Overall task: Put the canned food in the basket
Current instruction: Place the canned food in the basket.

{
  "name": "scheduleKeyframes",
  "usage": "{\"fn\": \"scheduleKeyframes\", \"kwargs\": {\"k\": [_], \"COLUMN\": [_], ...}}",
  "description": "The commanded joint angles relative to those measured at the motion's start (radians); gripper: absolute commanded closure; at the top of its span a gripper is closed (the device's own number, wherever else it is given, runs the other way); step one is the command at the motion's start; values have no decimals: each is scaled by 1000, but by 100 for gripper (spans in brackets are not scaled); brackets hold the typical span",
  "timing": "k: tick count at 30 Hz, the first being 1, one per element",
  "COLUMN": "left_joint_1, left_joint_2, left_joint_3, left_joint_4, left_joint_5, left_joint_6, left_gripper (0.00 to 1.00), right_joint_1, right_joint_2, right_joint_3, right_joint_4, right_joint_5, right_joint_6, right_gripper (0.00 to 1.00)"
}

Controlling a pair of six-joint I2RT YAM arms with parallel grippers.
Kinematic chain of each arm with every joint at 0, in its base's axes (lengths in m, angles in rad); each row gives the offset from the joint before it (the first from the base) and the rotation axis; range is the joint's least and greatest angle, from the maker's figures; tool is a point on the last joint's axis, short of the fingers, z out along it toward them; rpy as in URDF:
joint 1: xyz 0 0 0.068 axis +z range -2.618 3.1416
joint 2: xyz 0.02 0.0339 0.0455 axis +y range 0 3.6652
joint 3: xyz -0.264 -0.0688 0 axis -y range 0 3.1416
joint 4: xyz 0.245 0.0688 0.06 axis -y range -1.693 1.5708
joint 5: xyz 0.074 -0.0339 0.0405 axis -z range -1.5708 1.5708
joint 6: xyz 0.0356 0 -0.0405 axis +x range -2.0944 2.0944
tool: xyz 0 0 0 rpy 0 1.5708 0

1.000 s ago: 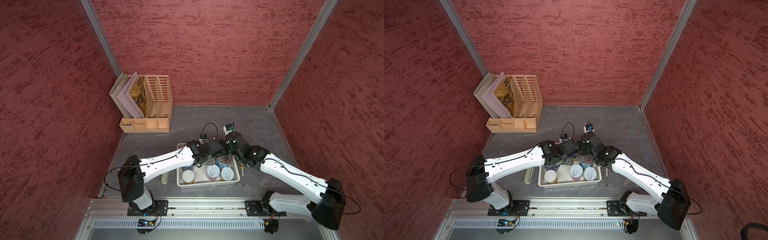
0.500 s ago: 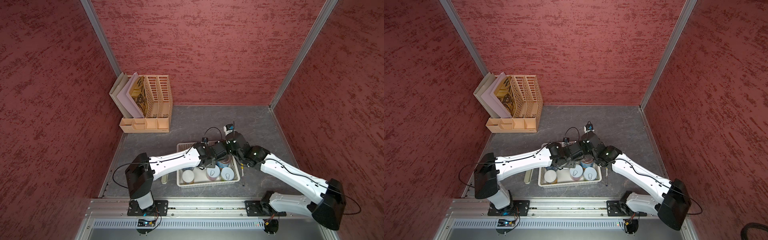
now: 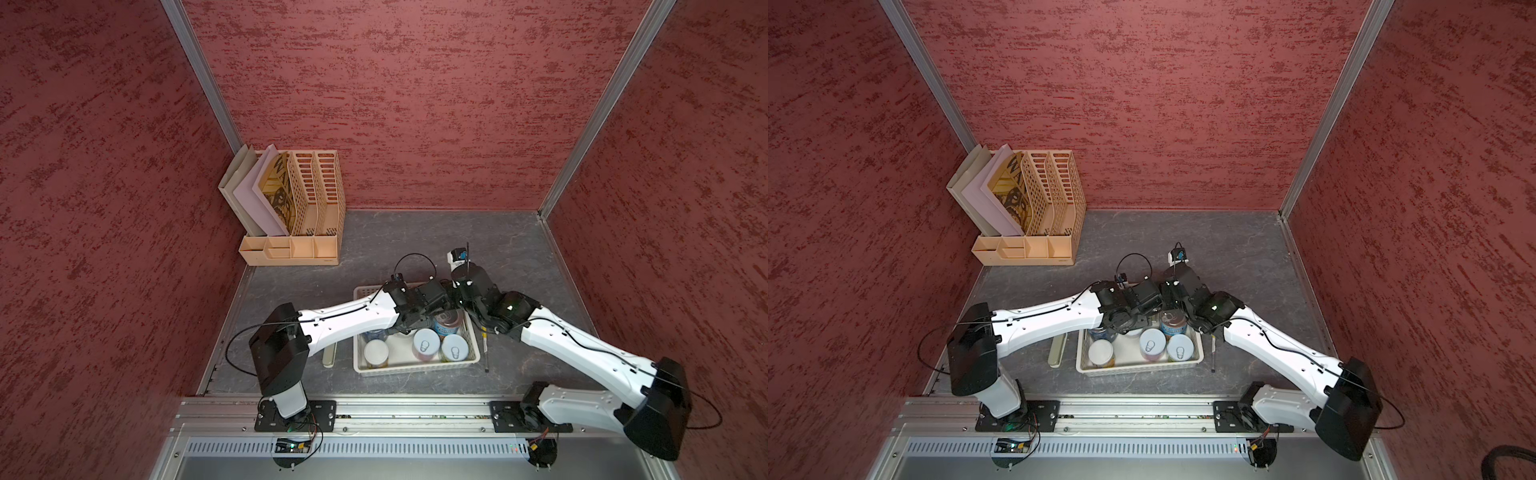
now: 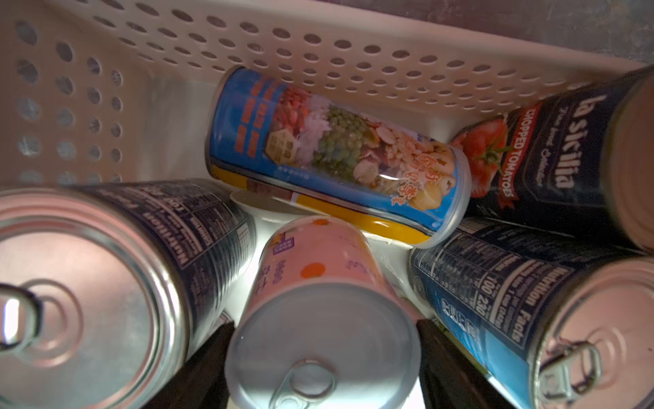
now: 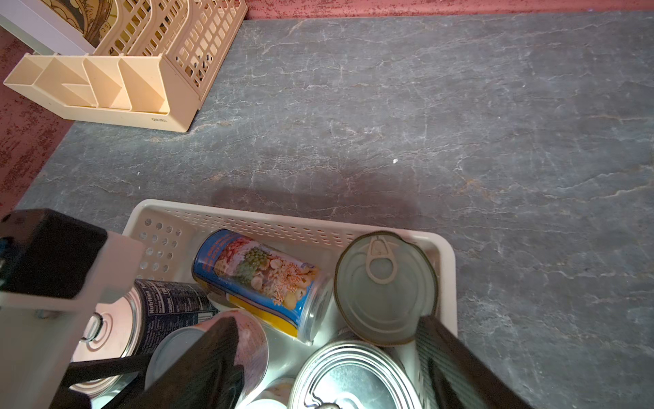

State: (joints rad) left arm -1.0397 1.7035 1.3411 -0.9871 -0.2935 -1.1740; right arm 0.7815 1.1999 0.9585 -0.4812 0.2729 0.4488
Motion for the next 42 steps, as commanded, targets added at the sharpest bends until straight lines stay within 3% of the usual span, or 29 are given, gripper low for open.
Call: {"fn": "scheduleKeyframes", "kwargs": {"k": [1,16,21,23,30,34,42], "left_joint_1": [17,16,15,17,21,20,28], "left_joint_2": [32,153,163,165,162,152,113], "left_joint_3": [18,23,11,-2,-34,-31,-7], "left_joint_4": [-91,-84,-81,-78,-46,-45,-48], "left_joint_5": [-45,-3,-6,-6,14,21,22], "left_joint_6": [-105,-133,-139,-148,-148,-141,-108], "left_gripper": [62,64,52,41,26,2,0], "right_joint_1": [-10,-13,-14,-14,-17,-18,-18], "right_joint_2": [-22,-12,0,1,7,9,21], "right_joint_3": [8,6,10,10,10,10,11], "right_joint_4": [13,17,18,19,22,26,43], "right_joint_5": [-1,7,3,3,-4,-10,-39], "right_joint_6": [4,4,2,2,2,2,-8], "right_gripper": [16,15,15,15,14,14,13]}}
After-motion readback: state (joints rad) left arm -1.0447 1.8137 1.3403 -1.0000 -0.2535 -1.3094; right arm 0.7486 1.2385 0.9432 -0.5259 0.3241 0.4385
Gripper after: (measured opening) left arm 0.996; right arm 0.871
